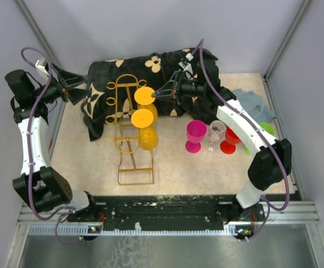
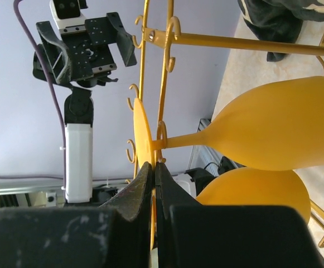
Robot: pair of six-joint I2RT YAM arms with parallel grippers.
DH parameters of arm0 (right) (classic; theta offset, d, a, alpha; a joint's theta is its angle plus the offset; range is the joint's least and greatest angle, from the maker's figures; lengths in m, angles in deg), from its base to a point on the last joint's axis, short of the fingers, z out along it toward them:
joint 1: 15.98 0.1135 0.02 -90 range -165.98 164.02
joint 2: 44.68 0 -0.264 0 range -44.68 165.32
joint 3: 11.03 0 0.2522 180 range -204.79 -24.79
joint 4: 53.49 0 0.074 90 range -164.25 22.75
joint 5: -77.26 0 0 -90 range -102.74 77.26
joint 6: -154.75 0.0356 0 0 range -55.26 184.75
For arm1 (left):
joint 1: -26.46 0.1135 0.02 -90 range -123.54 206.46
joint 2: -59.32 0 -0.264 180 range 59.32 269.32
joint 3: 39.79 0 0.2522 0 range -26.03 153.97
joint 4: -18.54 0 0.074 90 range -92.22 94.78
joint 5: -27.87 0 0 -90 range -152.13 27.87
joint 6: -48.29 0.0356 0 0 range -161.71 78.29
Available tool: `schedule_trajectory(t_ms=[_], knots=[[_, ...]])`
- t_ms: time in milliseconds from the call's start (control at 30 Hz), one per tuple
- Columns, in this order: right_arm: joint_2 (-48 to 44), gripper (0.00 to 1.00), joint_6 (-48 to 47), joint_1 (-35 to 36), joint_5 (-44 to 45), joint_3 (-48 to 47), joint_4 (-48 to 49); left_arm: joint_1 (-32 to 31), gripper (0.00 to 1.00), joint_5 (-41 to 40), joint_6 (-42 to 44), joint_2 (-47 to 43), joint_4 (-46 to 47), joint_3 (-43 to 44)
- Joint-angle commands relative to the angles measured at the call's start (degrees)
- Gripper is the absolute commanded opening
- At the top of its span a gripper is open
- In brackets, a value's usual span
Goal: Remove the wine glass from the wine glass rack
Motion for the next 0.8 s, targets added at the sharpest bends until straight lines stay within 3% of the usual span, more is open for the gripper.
schedule_trajectory(t_ms=[0, 467, 767], knots=[[-4.6, 0.0, 0.0, -0.7, -0.5, 0.2, 2.7, -0.2, 1.0, 0.9, 1.3, 0.1, 0.1, 1.6], [-8.6, 0.0, -1.8, -2.6, 0.3, 4.1, -0.8, -0.2, 1.0, 0.8, 1.4, 0.0, -0.1, 1.8], [-13.3, 0.0, -8.8, -9.4, 2.1, 0.6, -13.2, -0.2, 1.0, 1.2, 1.3, 0.1, -0.5, 3.7]])
